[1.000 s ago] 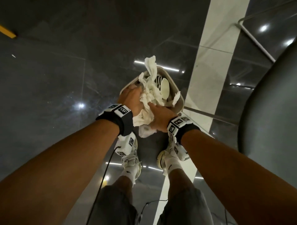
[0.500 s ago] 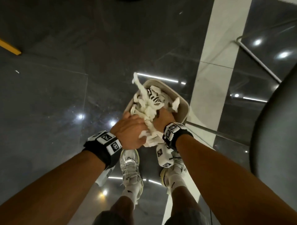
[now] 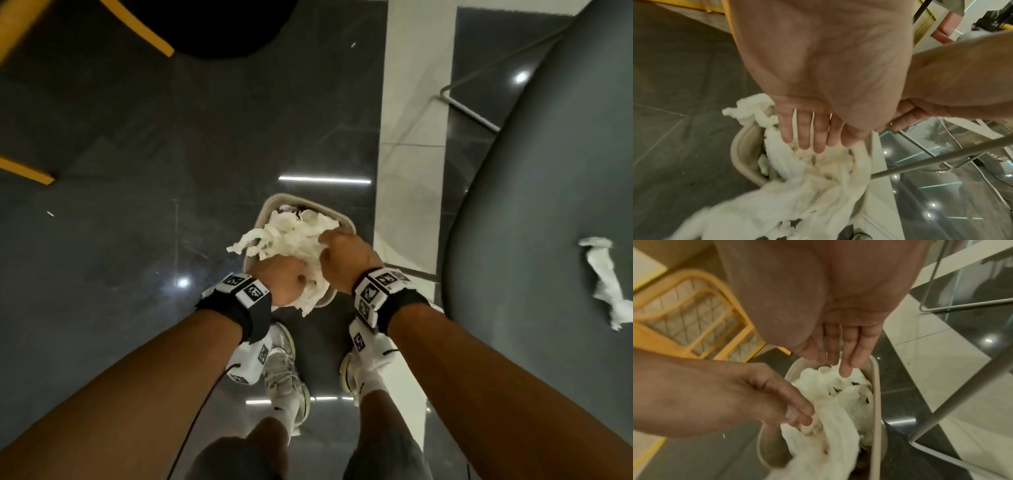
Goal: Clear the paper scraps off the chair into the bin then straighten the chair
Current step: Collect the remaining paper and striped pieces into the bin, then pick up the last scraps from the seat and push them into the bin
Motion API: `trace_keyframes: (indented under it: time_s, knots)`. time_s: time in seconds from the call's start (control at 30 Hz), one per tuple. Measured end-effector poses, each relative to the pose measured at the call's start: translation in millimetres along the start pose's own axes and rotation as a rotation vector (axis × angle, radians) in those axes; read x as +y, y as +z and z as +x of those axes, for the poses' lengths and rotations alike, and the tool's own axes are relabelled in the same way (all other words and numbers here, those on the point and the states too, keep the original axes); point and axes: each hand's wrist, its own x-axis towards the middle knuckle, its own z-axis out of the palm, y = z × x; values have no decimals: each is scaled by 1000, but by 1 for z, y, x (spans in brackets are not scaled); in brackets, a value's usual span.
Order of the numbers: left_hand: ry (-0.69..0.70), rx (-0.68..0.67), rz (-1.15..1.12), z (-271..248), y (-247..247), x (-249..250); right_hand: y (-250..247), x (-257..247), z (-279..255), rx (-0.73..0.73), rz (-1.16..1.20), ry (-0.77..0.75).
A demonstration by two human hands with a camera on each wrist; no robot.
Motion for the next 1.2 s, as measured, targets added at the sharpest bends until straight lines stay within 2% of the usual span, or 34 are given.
trace_keyframes:
  time_s: [0.13,0.23,0.33,0.4,0.5,0.57,0.63,0.73,0.8,0.87,0.97,1.07,1.2]
  knots:
    - [-69,243,-142,-30,-62,38,-51,11,-52,73,205,-59]
    - [-9,314,-201,-35,-109,81,-96,28,-89,191,320,-80]
    - [47,351,-216,-28,-147,134,-138,56,-121,298,401,-23]
    - [133,388,-182,-19,-161,177,-160,86,-139,444,358,18]
    - [336,441,-63,-3,-166,249,-180,145,-169,656,299,151]
    - [483,406,71,5,-156,297,-185,189,-188,771,293,264]
    - [624,311,234,14,-136,340,-191,229,-204,846,289,378]
    - [730,116,463,30,-104,379,-204,272,-215,798,249,497]
    - [764,85,559,44,-91,392,-212,295,-215,676,253,516]
    - [771,120,443,57,-87,397,-218,313,-211,503,277,481]
    - [640,172,105,74,-95,408,-215,330,-208,324,188,412]
    - [550,342,-63,85,-117,430,-204,334,-208,419,163,374]
    - [573,544,-13,106,-155,493,-200,336,-205,535,233,324]
